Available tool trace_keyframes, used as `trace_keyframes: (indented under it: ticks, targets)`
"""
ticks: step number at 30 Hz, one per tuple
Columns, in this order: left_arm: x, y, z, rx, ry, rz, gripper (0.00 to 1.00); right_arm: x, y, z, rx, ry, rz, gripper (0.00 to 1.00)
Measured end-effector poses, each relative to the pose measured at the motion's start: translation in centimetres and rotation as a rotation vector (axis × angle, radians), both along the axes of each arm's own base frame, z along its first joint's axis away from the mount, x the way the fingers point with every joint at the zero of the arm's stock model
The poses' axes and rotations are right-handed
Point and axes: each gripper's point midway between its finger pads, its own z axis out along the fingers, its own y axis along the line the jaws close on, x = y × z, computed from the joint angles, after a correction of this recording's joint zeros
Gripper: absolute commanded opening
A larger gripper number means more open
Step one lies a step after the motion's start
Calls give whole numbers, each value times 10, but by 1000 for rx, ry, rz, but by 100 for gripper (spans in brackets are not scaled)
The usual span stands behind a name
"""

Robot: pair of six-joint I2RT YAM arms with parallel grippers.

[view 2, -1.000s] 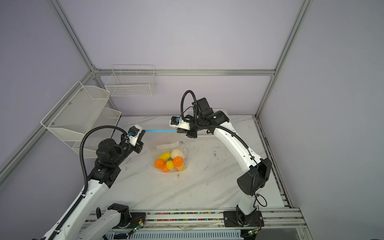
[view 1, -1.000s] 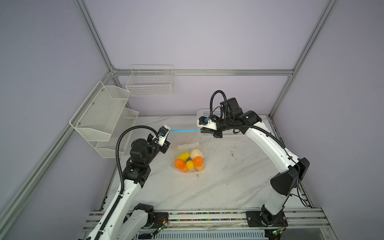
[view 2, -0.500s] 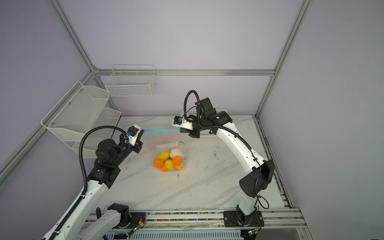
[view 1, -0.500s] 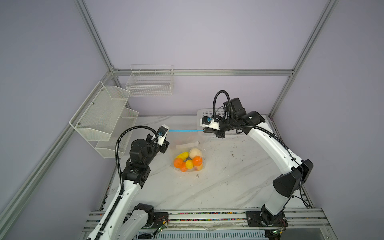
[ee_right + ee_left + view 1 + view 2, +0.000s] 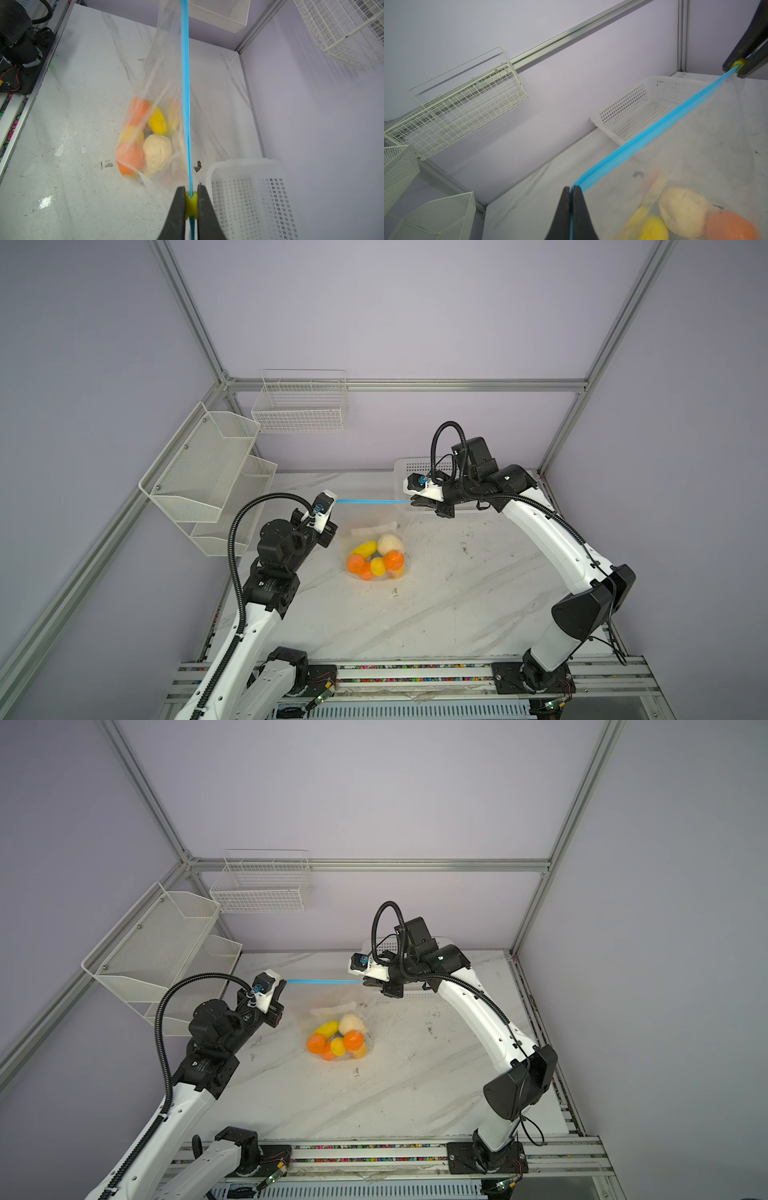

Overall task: Place the food in the zip-top bag and seal the zipper
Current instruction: 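Slide the right gripper along the blue zipper away from the left gripper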

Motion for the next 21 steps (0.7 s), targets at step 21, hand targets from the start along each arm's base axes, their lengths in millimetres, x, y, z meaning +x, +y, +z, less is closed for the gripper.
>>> trace_keyframes:
  ticks: [21]
  targets:
    - [0,3,0,2,2,19,0,3,-4,-2,-18,-12,-28,9]
